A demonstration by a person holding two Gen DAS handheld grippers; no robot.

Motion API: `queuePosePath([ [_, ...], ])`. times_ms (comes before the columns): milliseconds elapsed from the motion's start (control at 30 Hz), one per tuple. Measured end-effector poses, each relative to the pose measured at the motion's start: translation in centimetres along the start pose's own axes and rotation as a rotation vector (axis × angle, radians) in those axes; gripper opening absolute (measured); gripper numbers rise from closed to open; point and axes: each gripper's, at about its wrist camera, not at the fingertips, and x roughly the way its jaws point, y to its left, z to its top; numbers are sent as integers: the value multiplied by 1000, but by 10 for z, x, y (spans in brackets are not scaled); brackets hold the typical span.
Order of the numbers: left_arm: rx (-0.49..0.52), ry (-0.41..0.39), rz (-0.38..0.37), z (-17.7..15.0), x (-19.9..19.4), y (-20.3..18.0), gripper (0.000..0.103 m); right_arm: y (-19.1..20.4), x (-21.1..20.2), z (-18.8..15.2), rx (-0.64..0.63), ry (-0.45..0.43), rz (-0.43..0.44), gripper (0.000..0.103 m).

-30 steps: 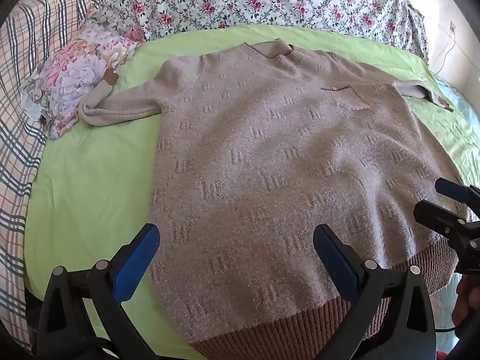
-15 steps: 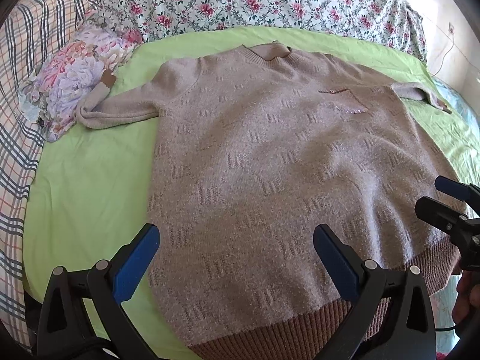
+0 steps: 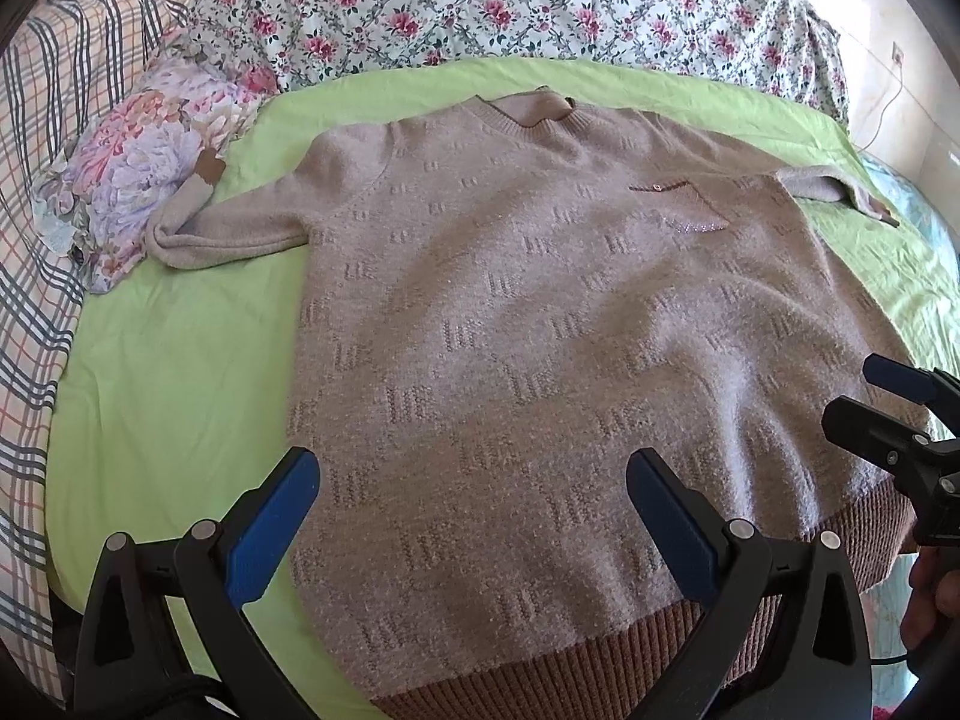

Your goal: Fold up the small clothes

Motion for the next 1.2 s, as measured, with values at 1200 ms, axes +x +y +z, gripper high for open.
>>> queuePosePath([
  [1200, -41, -2, 13, 83, 44, 15, 102, -354, -30, 80, 728, -194, -192, 64],
])
